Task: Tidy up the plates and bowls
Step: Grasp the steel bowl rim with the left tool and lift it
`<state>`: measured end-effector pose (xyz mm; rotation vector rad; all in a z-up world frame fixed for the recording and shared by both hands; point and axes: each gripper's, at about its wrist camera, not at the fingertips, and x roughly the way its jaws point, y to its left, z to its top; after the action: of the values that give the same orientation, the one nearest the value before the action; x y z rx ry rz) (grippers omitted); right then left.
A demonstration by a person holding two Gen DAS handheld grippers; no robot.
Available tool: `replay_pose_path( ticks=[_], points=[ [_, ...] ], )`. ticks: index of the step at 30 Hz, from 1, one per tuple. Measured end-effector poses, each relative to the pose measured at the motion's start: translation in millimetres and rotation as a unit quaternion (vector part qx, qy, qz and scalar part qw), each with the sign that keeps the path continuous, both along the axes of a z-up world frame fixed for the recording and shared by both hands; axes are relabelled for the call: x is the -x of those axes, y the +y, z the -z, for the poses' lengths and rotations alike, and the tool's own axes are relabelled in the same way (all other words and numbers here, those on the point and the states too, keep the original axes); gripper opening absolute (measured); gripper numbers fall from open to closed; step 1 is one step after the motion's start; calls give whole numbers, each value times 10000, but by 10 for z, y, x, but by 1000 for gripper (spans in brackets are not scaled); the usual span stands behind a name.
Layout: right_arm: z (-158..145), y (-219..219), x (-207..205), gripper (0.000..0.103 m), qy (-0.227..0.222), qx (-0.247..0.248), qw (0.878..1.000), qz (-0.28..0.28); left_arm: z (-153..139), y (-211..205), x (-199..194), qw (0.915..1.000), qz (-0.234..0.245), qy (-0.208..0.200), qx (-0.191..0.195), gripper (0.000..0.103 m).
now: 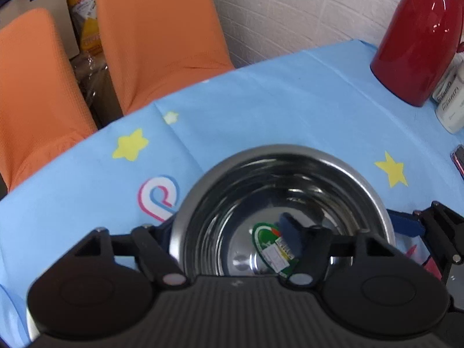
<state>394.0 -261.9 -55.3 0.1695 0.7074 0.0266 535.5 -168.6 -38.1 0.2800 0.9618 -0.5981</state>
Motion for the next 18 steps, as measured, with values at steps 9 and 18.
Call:
replay_pose_path(
  ticks=[9, 18],
  points=[
    [-67, 156, 7, 78, -4, -61, 9994, -348, -42, -98, 83, 9998, 175, 82, -58, 58],
    [-227, 142, 230, 81, 0, -198, 9997, -169, -188, -104, 364, 9995, 323, 17, -4, 58]
  ],
)
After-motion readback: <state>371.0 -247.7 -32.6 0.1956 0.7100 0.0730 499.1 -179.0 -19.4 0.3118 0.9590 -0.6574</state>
